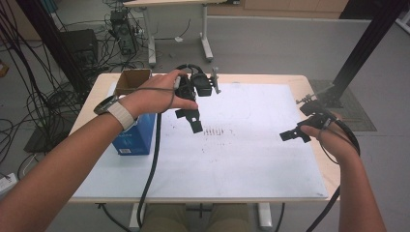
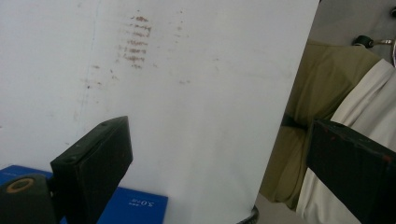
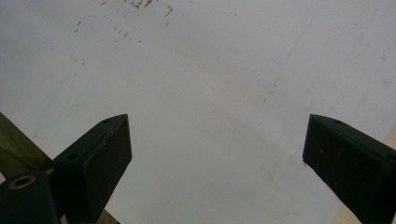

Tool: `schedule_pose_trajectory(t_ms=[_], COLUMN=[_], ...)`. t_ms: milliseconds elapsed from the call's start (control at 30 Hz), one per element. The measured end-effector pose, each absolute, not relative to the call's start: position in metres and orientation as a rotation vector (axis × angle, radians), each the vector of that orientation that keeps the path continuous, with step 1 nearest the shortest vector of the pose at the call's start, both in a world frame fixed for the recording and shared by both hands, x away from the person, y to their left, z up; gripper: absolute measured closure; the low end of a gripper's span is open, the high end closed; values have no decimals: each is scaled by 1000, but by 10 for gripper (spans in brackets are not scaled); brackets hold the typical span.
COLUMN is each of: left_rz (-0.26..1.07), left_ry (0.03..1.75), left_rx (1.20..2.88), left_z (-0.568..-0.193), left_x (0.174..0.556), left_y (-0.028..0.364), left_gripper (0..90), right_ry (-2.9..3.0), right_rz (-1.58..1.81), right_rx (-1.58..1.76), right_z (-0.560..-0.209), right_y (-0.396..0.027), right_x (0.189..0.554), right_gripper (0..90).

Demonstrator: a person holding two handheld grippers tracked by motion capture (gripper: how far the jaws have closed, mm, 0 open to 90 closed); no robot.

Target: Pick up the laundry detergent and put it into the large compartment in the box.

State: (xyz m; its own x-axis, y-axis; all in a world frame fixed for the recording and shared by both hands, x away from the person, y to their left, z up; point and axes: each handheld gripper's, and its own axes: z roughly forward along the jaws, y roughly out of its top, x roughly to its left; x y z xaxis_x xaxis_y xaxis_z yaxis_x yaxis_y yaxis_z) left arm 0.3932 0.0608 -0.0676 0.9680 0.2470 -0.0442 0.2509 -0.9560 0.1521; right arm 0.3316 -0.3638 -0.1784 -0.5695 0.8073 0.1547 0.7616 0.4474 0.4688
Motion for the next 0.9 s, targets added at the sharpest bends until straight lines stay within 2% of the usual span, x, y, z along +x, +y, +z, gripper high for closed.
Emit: schedule_pose_trajectory(t_ms=[900], left_rz=[-39], left_ry=[405], left_rx=[2955], left_z=[-70], left_x=[395], left_y=[67], left_gripper=[77], right_ry=[2591], right_rz=[764], right_rx=[1410], right_z=[-177], right_y=[-363], right_x=[331], right_gripper=[77])
